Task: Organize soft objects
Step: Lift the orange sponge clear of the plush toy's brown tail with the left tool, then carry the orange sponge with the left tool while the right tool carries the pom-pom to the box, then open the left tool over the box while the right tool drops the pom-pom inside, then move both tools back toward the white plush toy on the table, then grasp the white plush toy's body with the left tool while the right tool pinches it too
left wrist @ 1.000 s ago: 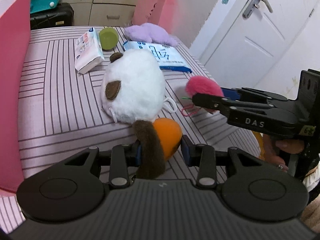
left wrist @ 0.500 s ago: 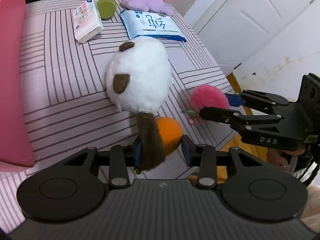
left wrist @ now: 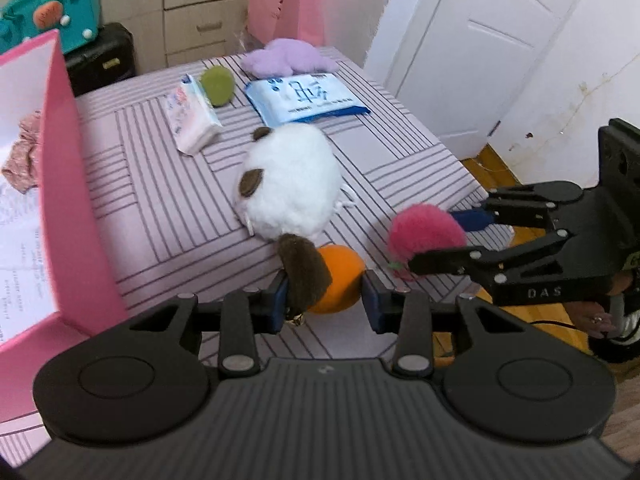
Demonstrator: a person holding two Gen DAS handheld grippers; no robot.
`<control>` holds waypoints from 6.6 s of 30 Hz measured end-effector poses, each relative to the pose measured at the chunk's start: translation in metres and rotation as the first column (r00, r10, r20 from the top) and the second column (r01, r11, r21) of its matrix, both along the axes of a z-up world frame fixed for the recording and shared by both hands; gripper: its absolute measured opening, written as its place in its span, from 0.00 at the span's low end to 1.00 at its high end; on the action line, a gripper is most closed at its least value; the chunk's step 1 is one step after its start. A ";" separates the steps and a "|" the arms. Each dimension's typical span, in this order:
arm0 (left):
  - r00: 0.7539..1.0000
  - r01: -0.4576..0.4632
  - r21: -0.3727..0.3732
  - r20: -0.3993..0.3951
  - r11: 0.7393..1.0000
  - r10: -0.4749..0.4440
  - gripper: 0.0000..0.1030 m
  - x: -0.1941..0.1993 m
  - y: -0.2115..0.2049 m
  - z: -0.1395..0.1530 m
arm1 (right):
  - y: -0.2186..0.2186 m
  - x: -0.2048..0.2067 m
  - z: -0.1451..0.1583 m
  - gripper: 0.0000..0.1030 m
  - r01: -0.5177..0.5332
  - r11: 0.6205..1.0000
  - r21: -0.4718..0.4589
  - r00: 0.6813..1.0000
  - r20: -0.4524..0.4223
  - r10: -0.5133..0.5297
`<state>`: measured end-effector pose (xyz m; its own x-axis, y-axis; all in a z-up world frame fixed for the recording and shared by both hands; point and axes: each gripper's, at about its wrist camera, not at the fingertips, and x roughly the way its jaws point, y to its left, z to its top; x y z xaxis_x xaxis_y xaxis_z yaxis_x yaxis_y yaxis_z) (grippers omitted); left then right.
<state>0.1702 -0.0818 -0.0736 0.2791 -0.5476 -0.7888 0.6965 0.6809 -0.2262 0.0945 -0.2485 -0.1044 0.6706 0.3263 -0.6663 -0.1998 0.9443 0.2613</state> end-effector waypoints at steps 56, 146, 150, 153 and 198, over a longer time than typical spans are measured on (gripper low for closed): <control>0.998 -0.062 0.031 0.013 0.998 0.062 0.44 -0.062 0.065 0.003 | 0.058 -0.026 0.015 0.47 -0.195 0.980 0.042 0.979 -0.049 0.197; 0.890 -0.295 0.037 0.374 0.955 0.261 0.62 0.000 0.167 0.138 | 0.167 0.087 0.179 0.68 -0.394 0.893 -0.216 0.884 0.175 0.433; 0.900 -0.269 0.060 0.371 0.961 0.229 0.62 -0.032 0.159 0.135 | 0.155 0.048 0.181 0.68 -0.374 0.897 -0.235 0.888 0.189 0.420; 0.895 -0.254 0.061 0.392 0.965 0.211 0.65 -0.054 0.156 0.136 | 0.149 0.020 0.179 0.68 -0.365 0.896 -0.253 0.888 0.195 0.417; 0.952 0.025 -0.107 0.307 0.994 0.009 0.72 -0.035 0.019 0.023 | 0.055 -0.004 0.008 0.68 -0.169 0.957 -0.234 0.953 0.209 0.219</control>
<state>0.1353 -0.0623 -0.0504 0.4933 -0.6283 -0.6016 0.7492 0.6583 -0.0731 0.0903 -0.1938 -0.0963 0.7516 0.3346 -0.5685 -0.4159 0.9093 -0.0146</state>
